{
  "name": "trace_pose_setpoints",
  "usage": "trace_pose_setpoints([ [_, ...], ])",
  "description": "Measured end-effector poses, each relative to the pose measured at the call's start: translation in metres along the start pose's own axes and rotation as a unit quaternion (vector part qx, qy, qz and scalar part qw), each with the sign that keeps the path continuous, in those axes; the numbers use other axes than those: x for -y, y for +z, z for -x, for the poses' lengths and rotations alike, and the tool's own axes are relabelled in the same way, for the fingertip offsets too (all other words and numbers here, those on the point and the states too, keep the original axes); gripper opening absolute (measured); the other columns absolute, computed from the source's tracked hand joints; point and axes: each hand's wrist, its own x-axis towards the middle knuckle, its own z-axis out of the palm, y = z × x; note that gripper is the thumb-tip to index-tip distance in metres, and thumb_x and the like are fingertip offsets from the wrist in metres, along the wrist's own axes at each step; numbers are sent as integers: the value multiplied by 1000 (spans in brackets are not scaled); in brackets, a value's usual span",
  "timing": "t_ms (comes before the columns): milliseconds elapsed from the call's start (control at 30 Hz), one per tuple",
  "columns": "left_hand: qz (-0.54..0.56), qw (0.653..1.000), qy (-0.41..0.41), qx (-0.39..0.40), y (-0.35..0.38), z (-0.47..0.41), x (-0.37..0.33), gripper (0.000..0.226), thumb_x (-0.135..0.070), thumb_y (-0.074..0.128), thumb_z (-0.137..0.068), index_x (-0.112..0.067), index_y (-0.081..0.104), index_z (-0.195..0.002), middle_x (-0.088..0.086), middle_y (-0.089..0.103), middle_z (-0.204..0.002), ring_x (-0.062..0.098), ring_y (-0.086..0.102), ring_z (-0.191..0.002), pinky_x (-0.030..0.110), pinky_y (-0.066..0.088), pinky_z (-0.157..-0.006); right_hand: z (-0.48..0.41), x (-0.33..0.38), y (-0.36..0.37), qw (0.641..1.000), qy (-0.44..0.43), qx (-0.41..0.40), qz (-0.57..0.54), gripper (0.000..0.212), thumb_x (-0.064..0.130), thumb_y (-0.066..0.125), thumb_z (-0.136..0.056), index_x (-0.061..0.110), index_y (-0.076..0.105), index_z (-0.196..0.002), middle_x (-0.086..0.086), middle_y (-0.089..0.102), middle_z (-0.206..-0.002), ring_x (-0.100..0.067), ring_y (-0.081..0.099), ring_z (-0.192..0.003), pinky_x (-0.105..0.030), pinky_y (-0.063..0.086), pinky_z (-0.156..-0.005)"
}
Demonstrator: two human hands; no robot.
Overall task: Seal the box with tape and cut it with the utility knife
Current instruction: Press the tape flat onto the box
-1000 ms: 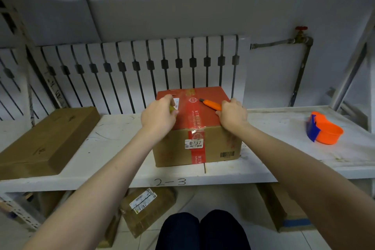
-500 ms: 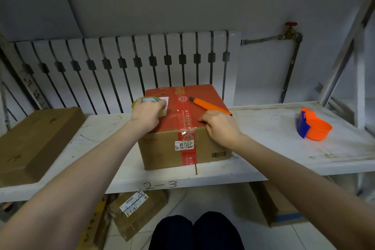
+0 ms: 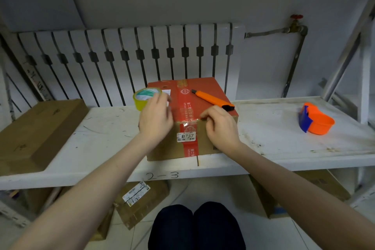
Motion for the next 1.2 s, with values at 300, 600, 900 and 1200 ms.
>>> trace_pose_setpoints([
  [300, 208, 922, -315, 87, 40, 54, -24, 19, -37, 69, -81, -21, 70, -92, -6, 66, -76, 18, 65, -77, 25, 44, -60, 26, 11, 19, 974, 203, 71, -71, 27, 3, 48, -85, 11, 62, -106, -1, 66, -103, -14, 61, -96, -32, 52, -83],
  [600, 405, 807, -429, 17, 46, 58, -49, 12, -25, 71, -82, -15, 69, -76, -6, 62, -65, 12, 56, -64, 23, 38, -54, 23, 16, 22, 952, 262, 83, -136, 23, 6, 53, -85, 11, 59, -107, 0, 63, -97, -13, 59, -89, -31, 52, -84],
  [900, 469, 712, -520, 62, 41, 57, -47, 13, -20, 75, -78, -11, 66, -77, 3, 65, -77, 16, 55, -60, 26, 46, -58, 0, 19, 5, 997, 52, 34, 51, 17, 11, 52, -87, 17, 61, -101, 1, 61, -104, -15, 55, -96, -34, 50, -72],
  [1200, 458, 711, -528, 72, 42, 51, -44, 28, -22, 75, -79, -3, 67, -99, 18, 69, -112, 22, 64, -91, 32, 52, -70, -33, 12, 11, 977, -71, 116, 166, 31, 47, 65, -81, 23, 72, -100, 2, 69, -99, -18, 62, -92, -36, 49, -78],
])
